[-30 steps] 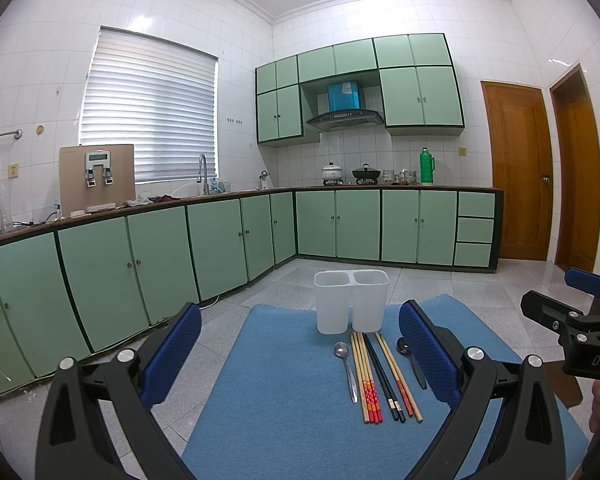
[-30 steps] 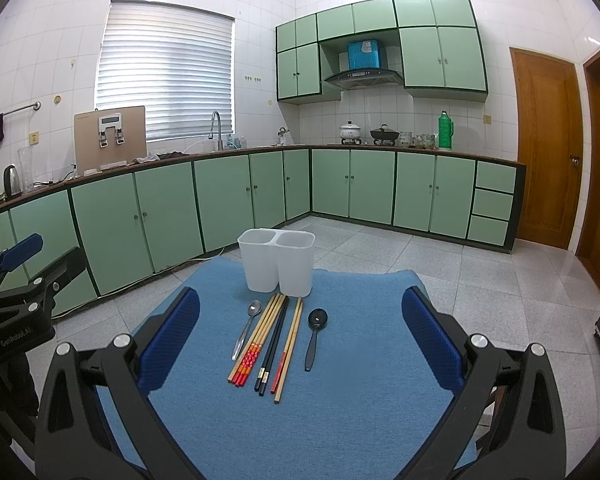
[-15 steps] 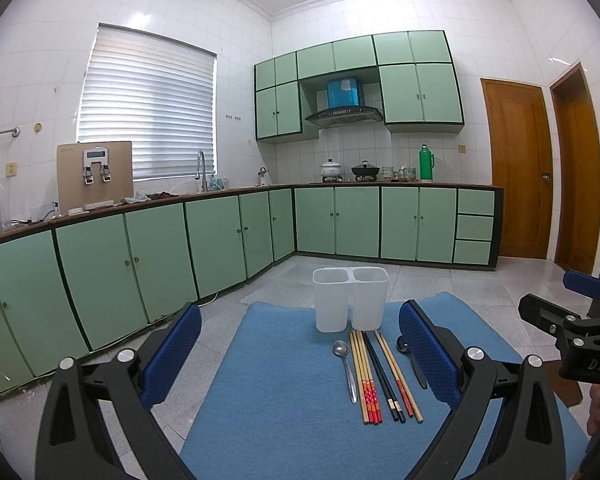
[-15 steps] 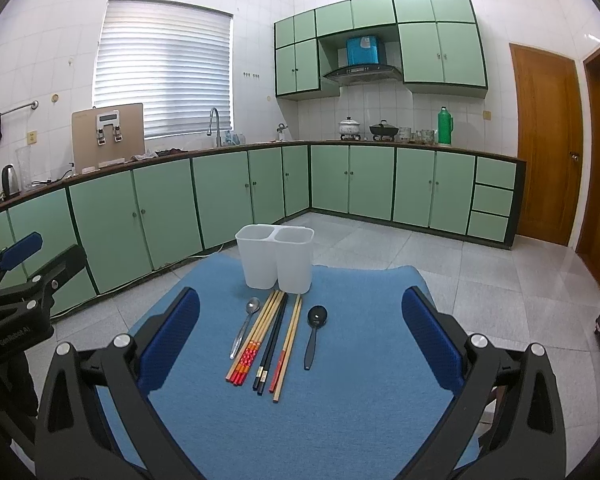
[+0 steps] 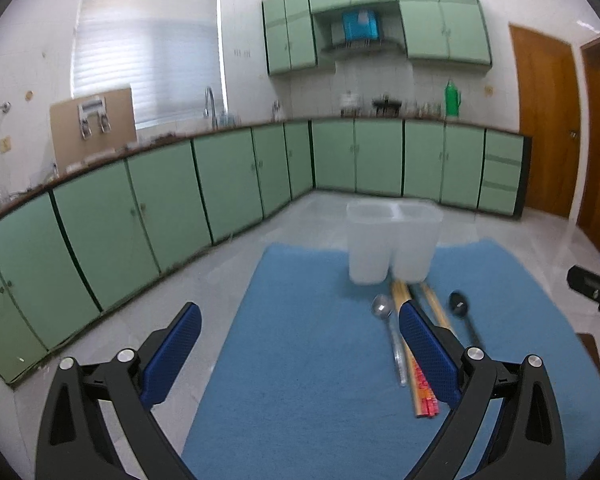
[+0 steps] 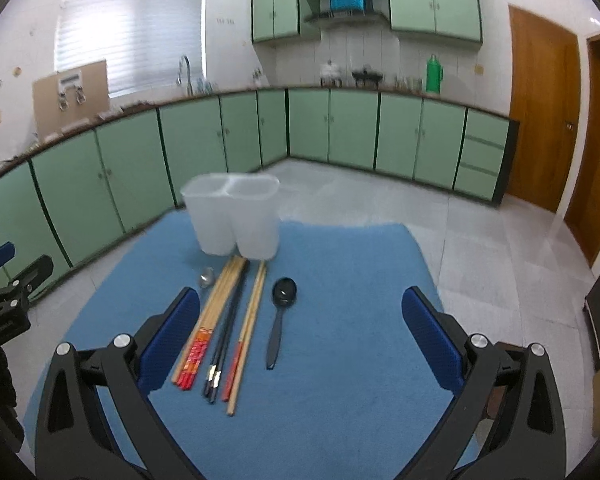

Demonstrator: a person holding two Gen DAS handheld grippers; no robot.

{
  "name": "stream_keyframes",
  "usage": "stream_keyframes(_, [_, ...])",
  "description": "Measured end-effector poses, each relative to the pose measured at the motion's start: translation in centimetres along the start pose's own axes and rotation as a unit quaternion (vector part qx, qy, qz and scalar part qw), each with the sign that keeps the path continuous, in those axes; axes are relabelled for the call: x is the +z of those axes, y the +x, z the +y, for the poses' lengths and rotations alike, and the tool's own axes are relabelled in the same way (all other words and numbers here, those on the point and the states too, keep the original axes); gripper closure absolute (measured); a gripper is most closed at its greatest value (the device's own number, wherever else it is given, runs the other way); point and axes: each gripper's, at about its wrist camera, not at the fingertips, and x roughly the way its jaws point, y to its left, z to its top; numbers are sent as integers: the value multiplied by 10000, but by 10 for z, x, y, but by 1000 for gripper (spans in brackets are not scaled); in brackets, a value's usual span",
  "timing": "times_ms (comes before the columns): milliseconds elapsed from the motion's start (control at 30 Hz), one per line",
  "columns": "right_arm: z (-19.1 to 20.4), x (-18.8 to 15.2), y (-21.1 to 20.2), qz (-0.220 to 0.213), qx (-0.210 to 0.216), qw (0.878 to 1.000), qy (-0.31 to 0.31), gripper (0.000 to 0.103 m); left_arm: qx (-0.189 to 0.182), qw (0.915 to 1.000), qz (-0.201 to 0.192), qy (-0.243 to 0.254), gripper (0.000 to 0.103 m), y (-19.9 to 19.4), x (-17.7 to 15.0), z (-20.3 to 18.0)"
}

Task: Organize utensils
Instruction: 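Lower the right gripper onto the black spoon while the left gripper approaches the metal spoon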

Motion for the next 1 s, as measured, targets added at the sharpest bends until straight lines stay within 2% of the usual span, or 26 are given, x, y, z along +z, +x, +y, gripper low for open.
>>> stream_keyframes(267, [10,9,106,715,-45,9974,70,7,-29,9970,771,70,6,87,-7,-10])
stream_keyframes(467, [11,-2,179,1340,-151,9906,223,20,-36,9934,1148,56,10,130,-12,-15])
stream_keyframes(667, [15,-13,219,1720,-110,9845,308,29,24,9909,1337,155,12,156,-16,-14])
stream_keyframes(733, [16,-14,228,1798,-146,9832,286,36,-16,9903,1384,155,12,162,-17,-16])
stream_keyframes(867, [19,-14,236,1851,-222,9823,197,43,-169,9896,1418,197,12,172,-14,-29])
stream_keyframes(1000, [25,-14,234,1794,-114,9837,18,69,-395,9888,1413,285,12,181,-9,-48])
